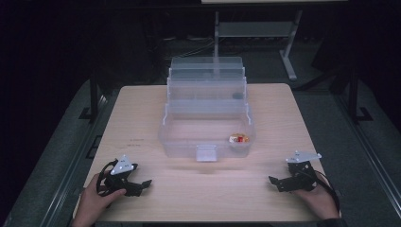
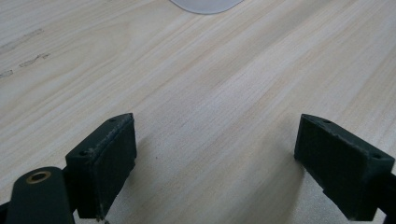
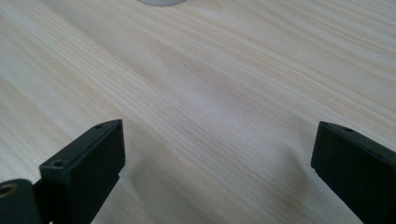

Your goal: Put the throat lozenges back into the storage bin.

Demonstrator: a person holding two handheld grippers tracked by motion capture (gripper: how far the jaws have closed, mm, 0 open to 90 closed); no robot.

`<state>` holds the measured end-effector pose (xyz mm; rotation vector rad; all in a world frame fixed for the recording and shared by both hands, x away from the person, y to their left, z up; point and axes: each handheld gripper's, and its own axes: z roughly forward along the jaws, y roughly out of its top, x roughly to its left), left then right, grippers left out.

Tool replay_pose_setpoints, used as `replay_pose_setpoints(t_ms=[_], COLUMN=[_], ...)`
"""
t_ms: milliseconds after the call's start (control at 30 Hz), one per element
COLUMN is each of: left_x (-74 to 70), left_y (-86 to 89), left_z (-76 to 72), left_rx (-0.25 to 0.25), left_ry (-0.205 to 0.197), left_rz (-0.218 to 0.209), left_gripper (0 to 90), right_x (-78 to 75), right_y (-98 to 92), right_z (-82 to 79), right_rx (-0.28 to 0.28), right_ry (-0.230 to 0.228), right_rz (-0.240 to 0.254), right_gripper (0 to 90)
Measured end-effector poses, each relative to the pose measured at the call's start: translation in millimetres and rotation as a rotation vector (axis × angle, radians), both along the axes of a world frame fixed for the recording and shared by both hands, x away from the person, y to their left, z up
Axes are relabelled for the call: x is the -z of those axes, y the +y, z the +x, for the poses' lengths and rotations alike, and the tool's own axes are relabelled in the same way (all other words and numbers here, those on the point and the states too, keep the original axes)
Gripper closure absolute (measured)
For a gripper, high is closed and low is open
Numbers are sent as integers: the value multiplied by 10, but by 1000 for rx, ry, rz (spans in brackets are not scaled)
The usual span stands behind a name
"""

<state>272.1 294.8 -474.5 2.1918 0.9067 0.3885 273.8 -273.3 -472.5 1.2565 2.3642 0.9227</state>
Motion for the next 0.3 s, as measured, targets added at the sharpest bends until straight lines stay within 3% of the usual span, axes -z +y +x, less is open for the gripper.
replay_pose_setpoints(t_ms=[300], left_x=[0], left_y=[0], left_z=[0], left_rx=[0], left_ry=[0], left_rz=[0], left_gripper=[119], right_x=[32], right_y=[-42], right_z=[-15], right_rx=[13], right_ry=[4], right_rz=[-3], right_gripper=[24])
